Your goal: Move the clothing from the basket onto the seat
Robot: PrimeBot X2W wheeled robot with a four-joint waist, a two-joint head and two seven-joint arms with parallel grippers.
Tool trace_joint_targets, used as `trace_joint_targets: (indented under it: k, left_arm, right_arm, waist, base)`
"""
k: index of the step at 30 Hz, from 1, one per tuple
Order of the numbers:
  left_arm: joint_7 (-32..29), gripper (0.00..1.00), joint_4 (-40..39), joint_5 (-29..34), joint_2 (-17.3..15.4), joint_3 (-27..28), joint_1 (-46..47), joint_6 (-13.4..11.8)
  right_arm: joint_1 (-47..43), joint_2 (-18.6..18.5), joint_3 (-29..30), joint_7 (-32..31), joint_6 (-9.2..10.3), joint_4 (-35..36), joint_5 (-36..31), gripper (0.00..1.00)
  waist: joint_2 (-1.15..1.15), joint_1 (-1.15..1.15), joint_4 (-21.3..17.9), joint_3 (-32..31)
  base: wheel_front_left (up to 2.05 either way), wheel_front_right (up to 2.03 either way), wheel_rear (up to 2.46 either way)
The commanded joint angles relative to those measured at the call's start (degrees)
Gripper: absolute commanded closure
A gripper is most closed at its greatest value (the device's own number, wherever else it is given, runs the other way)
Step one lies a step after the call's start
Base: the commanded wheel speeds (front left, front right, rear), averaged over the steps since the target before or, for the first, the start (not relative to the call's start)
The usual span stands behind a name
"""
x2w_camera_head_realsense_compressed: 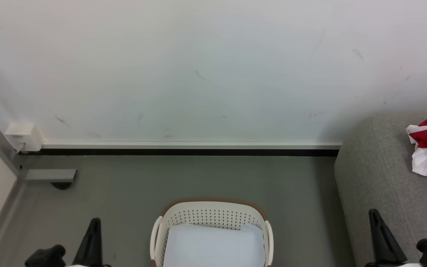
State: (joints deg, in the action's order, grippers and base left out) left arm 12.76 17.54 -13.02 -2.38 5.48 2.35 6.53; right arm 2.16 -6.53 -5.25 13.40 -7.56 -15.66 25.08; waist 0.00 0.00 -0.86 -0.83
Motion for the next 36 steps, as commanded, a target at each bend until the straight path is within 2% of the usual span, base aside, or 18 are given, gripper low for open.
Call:
trace_joint_targets:
  k: [1,20,36]
  left_arm:
    - [-0.70,1.00,-0.97,-3.82,-0.20,0.35,1.51,0.11]
    - [-5.12,1.00,-2.25,-23.89,-0.32,0.04,1.82,0.37]
    - [-8.24,1.00,-2.62,-36.02,-0.40,0.28,2.38,0.52]
  right_arm:
    - [1.18,0.06,0.75,-0.72,0.01,0.92,3.04,1.00]
    - [2.14,0.93,3.64,-5.76,0.03,1.20,19.96,1.00]
    - [2.66,1.54,5.44,-8.85,0.05,1.35,30.38,1.00]
  waist:
    - [0.00,0.00,0.02,0.02]
    - [0.00,0.00,0.17,0.19]
    - [0.00,0.00,0.27,0.31]
  base:
    - [0.00,0.00,0.00]
    - [0.00,0.00,0.00]
    - [0.00,0.00,0.00]
